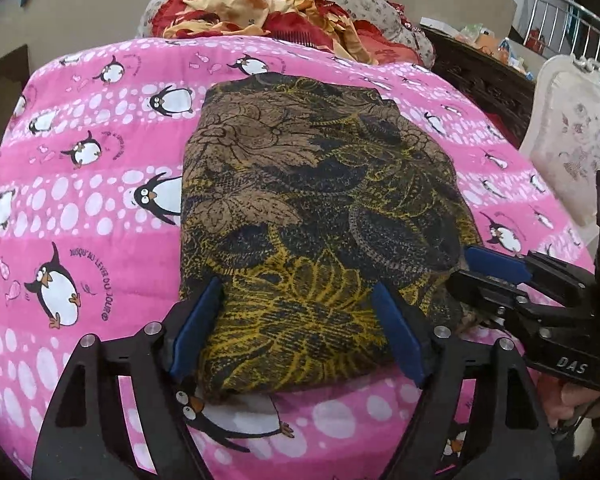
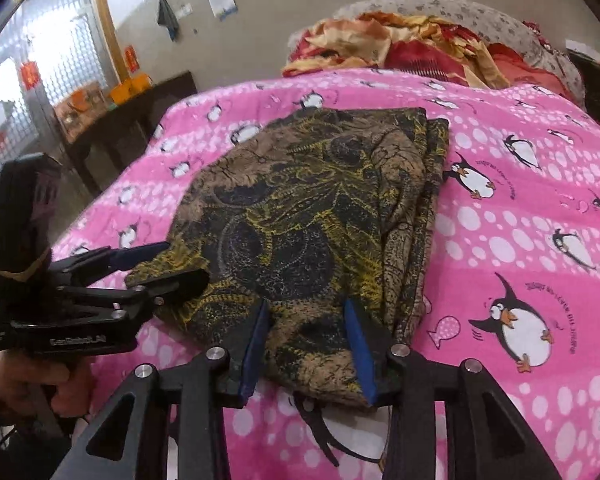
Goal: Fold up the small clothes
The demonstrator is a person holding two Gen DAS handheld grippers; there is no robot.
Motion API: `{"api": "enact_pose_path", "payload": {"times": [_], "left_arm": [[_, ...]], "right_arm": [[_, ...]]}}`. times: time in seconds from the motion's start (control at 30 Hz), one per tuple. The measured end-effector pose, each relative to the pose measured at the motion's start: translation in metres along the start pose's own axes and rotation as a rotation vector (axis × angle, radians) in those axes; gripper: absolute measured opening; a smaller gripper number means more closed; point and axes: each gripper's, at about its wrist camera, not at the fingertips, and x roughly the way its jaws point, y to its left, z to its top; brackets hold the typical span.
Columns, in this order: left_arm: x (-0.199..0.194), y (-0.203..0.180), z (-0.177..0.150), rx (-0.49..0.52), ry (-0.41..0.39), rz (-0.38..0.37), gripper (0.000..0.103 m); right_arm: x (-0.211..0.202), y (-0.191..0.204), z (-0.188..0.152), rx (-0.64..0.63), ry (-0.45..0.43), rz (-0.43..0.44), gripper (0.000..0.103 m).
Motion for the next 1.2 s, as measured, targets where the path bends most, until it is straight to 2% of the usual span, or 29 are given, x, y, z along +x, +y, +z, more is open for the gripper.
{"api": "enact_pose_path", "payload": {"times": [0.1,0.6,0.93,1.03,1.13,1.2], "left_arm": [[0.001,0.002,-0.001,0.003,-0.004,0.012,0.080],[-0.002,0.002,0.000,-0.001,-0.020,-0.026,0.087],[0.001,0.002,0.001,0.010,-0.012,-0.073,0.098],[0.003,0.000,0.001,0.025,-0.008,-0.060,0.100],[0.005,-0.007,0.003,0.053,0.016,-0.010,0.100],[0.002,-0.008,0.004,0.037,0.040,0.005,0.100]], "right_arm": [[-0.003,-0.003,-0.004,0.022,-0.028,0.031,0.039],[-0.005,0.002,-0.002,0.010,-0.035,0.022,0.040],[-0.005,0.001,-0.003,0.011,-0.037,0.023,0.040],[-0.007,0.001,-0.004,0.010,-0.041,0.025,0.040],[-0.007,0.001,-0.004,0.009,-0.042,0.024,0.040],[-0.007,0.001,-0.004,0.011,-0.041,0.024,0.040]]}}
